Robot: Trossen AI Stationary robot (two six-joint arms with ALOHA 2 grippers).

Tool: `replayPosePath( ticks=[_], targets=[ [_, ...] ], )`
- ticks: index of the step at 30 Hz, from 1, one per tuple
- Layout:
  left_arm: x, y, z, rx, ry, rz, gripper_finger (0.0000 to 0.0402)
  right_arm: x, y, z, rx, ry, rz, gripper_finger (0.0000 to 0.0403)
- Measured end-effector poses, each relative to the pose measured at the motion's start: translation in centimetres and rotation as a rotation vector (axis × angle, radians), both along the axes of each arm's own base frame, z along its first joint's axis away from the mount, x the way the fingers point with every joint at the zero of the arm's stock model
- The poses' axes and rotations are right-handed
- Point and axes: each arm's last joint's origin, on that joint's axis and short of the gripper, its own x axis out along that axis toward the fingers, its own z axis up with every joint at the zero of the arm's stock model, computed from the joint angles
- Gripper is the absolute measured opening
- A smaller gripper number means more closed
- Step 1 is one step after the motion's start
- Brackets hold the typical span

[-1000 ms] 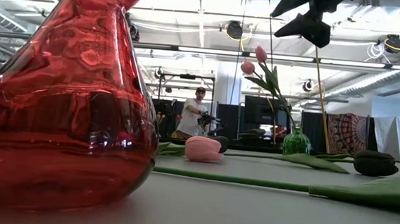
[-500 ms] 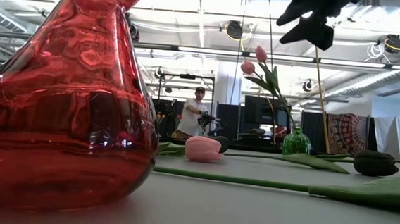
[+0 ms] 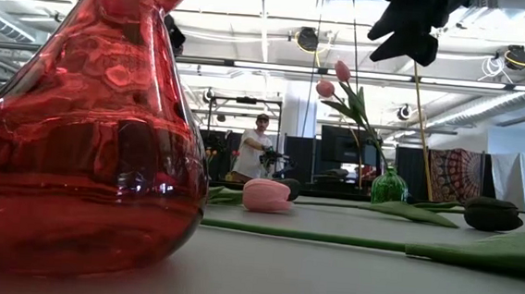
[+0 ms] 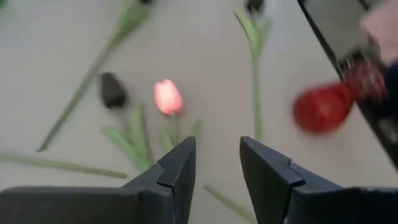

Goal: Sort flowers into vase by color
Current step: Put the pink flower into the green vase

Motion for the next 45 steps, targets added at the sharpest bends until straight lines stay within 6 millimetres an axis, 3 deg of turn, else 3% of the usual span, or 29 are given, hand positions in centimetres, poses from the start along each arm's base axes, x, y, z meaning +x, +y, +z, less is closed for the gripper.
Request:
replayPosePath(
  ticks=[6,21,33,45],
  targets=[
    [0.8,-1.5,-1.6,0.068,0.044,-0.036,0.0132,0.0,0.0,0.0,-0.002,0.000,0.001,0.0199],
    [3.6,-0.5,-5.3,0.021,0.155,0.124,0.0132,0.0,0.0,0.0,-0.047,0.006,0.040,0.0199],
    [4.9,-0.7,-8.7,0.044,0.238,0.140,0.0132,0.0,0.0,0.0,-0.077,0.011,0.066,0.0199],
    [5.0,-0.5,-9.4,0.089,0.263,0.175,0.0132,0.0,0.0,0.0,-0.079,0.010,0.067,0.0199]
  ],
)
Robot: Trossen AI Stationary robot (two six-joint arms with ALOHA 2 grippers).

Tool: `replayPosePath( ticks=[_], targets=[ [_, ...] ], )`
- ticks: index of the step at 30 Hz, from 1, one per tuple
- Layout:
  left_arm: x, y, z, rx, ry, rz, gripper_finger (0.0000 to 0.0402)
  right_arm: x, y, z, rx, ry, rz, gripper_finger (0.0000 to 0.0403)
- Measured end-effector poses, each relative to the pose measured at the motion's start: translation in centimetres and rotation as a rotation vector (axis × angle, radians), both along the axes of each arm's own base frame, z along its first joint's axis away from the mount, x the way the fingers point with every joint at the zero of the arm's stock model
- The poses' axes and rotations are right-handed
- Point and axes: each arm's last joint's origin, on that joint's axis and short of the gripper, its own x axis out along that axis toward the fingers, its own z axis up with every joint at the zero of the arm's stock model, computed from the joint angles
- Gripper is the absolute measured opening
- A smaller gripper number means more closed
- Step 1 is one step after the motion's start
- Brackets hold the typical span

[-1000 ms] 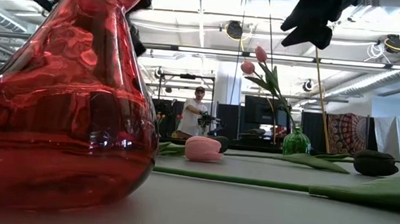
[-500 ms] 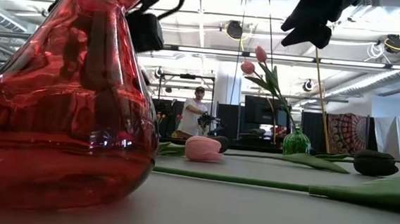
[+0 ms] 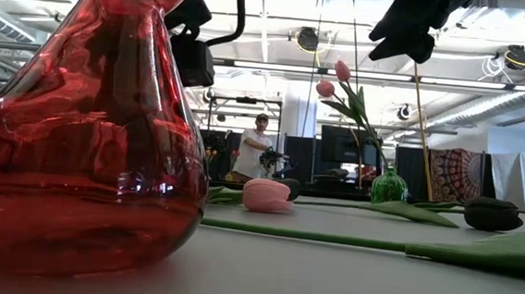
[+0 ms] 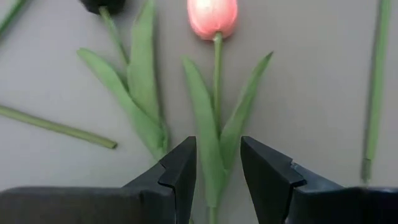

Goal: Sort flowers into vase by color
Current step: Put the pink flower into the green vase

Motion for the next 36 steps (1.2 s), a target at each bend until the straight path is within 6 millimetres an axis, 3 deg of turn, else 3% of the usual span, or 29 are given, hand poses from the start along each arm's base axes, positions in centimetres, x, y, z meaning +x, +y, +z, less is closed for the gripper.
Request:
replayPosePath(
  ticks=[12,25,29,36],
  targets=[
    [-0.1,0.1,-1.6,0.036,0.080,0.027,0.0132,0.0,0.0,0.0,0.000,-0.001,-0.001,0.0199],
    [0.0,-0.1,-1.7,0.008,0.086,0.024,0.0130,0.0,0.0,0.0,-0.003,-0.001,-0.005,0.0199],
    [-0.1,-0.3,-1.7,0.001,0.087,0.012,0.0110,0.0,0.0,0.0,-0.003,-0.001,-0.005,0.0199],
    [-0.1,-0.5,-1.7,-0.021,0.091,-0.003,0.0036,0.0,0.0,0.0,-0.004,-0.001,-0.006,0.0199]
  ],
)
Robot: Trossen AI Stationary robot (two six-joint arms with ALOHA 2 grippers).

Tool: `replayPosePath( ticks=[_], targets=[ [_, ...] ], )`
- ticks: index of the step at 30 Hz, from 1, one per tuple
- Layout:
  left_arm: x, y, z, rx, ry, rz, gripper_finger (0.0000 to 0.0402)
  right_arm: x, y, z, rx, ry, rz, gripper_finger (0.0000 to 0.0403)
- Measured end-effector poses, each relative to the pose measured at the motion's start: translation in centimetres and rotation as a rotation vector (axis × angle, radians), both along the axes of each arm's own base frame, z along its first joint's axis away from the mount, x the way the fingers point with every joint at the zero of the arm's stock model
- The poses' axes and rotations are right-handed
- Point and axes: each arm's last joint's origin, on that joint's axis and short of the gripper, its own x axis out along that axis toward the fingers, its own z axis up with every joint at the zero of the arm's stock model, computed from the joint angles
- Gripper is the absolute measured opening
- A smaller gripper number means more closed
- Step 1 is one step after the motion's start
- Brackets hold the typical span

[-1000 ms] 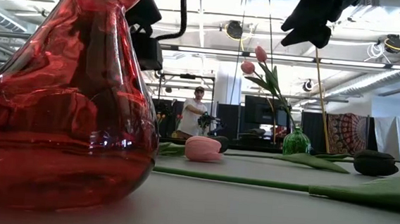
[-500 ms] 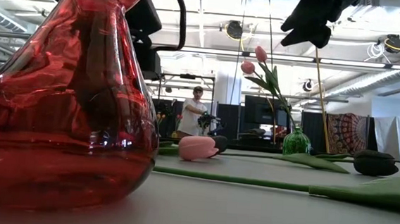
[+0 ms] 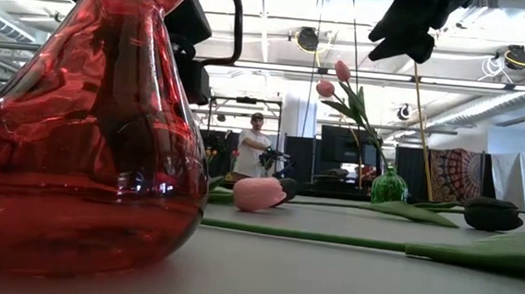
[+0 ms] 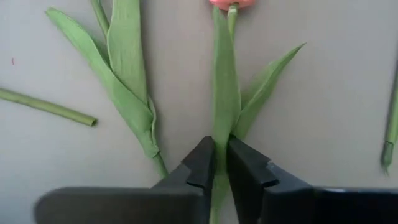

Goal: Sort flowers into vase by color
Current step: Put the pink flower into the green vase

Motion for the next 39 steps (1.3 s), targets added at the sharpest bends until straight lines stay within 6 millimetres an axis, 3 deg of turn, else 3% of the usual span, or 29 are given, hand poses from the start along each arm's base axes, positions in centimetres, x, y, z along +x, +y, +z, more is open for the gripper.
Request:
replayPosePath(
  ticks=[3,13,28,39],
  targets=[
    [0.0,0.0,0.0,-0.011,0.003,0.005,0.0010,0.0,-0.1,0.0,-0.014,0.000,-0.017,0.0199],
    [0.6,-0.2,1.0,-0.043,0.006,0.034,0.0005,0.0,-0.2,0.0,-0.025,0.000,-0.033,0.0199],
    [5.2,-0.4,8.6,-0.007,-0.181,0.083,0.0002,0.0,-0.2,0.0,-0.034,0.000,-0.037,0.0199],
    [8.1,2.6,15.3,0.099,-0.423,0.262,0.0001,0.0,-0.2,0.0,-0.034,-0.001,-0.047,0.0199]
  ],
)
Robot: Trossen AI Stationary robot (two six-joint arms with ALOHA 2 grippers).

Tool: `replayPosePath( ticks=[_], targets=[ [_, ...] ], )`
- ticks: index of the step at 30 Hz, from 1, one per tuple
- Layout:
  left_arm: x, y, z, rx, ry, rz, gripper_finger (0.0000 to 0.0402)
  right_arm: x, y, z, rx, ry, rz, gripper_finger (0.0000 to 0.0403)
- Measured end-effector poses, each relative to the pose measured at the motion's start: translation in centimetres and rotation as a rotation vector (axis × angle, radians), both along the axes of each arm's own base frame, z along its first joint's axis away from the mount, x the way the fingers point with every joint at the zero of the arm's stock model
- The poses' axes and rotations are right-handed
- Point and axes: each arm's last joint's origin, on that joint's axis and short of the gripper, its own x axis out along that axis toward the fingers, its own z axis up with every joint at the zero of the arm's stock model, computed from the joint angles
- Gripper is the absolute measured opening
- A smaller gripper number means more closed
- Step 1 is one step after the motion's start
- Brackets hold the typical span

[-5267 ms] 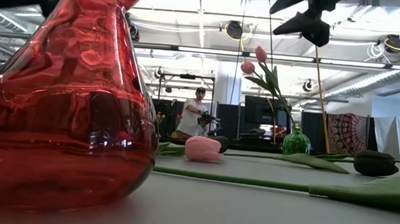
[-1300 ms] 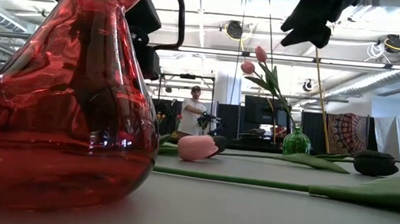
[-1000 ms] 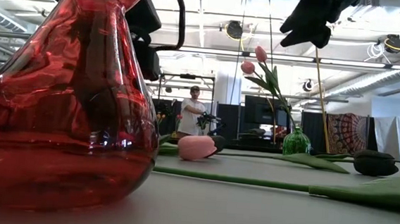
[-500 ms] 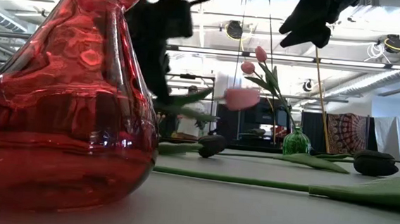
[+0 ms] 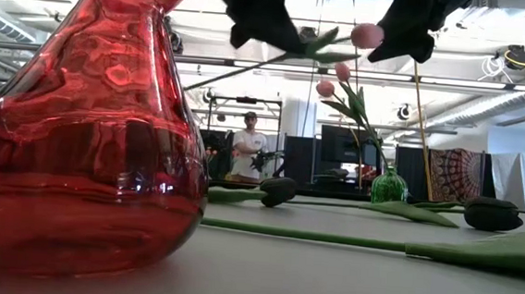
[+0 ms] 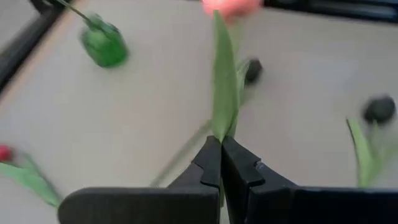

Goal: Sort flowers into vase by color
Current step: Put the pink flower into the green vase

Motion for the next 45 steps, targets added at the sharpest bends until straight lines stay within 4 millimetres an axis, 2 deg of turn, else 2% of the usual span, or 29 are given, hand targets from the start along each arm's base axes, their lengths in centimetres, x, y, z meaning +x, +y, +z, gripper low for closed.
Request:
replayPosePath(
  ticks=[6,10,14,19,24,27,32,40,45],
  targets=[
    [0.4,2.9,1.6,0.018,-0.063,0.120,0.0001,-1.5,-0.3,1.3,-0.078,-0.064,-0.087,0.0199],
    [0.2,4.2,1.7,0.012,-0.058,0.161,0.0001,-4.1,-0.7,3.4,-0.169,-0.167,-0.195,0.0199],
    [-0.3,5.6,2.7,0.003,-0.113,0.205,0.0001,-7.3,-0.9,5.2,-0.197,-0.288,-0.269,0.0199],
    [-1.1,7.3,6.0,0.000,-0.322,0.254,0.0001,-10.8,-0.9,6.8,-0.164,-0.430,-0.291,0.0199],
    [-2.3,8.8,10.4,0.011,-0.646,0.224,0.0001,-12.2,-0.9,7.9,-0.112,-0.560,-0.308,0.0199],
    [-2.7,9.7,11.9,0.010,-0.780,0.157,0.0001,-12.1,-0.8,8.7,-0.093,-0.646,-0.297,0.0199],
    [-3.0,10.9,12.4,-0.012,-0.840,0.012,0.0001,-10.1,-0.8,9.5,-0.086,-0.733,-0.289,0.0199],
    [-1.3,11.8,10.2,-0.074,-0.773,-0.162,0.0001,-5.4,-0.8,9.3,-0.100,-0.757,-0.286,0.0199],
    [-0.4,11.8,9.3,-0.100,-0.777,-0.226,0.0001,-3.3,-0.8,9.2,-0.111,-0.792,-0.283,0.0199]
  ],
)
